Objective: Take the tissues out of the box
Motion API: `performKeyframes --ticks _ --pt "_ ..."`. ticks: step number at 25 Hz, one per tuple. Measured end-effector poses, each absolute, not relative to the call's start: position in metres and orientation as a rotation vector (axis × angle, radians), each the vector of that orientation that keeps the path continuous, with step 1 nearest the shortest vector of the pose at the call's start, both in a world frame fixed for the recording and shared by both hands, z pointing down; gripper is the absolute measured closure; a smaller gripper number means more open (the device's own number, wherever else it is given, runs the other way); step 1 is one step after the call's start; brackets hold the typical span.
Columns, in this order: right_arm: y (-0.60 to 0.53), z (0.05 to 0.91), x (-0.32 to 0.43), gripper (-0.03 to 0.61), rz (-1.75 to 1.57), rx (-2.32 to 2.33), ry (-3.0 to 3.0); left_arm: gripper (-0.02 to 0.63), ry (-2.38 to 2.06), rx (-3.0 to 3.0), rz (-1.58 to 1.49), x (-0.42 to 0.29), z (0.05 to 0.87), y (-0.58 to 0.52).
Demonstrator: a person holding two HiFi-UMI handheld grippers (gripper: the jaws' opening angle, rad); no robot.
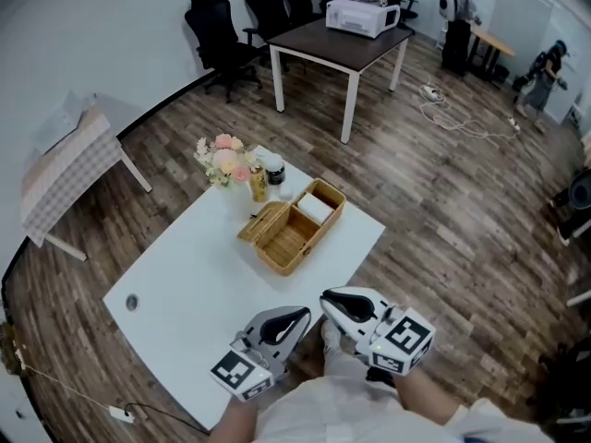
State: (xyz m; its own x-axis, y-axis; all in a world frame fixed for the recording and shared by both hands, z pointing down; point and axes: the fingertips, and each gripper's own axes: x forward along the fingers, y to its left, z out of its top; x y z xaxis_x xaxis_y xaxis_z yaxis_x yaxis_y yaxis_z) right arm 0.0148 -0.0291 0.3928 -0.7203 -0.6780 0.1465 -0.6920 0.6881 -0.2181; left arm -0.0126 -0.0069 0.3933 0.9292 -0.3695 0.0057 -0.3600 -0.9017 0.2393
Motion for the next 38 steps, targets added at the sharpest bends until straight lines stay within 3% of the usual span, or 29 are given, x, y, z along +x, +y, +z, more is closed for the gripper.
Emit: performKeyframes --ticks 21,25,38 --pt "-0.216 0.432 0.082 0.535 0.502 0.979 -2.807 0.615 -0.772 2.784 0.009 0.053 0.411 -0.172" --pt "-0.228 0.444 0.081 0.474 0.556 0.954 -2.793 0.615 -0.772 2.756 0.031 0.055 0.42 -0.178" --pt "-0.255 0.504 0.078 0.373 0.561 1.038 -2.602 0.615 -0.686 2.728 0.023 0.049 0.436 -0.186"
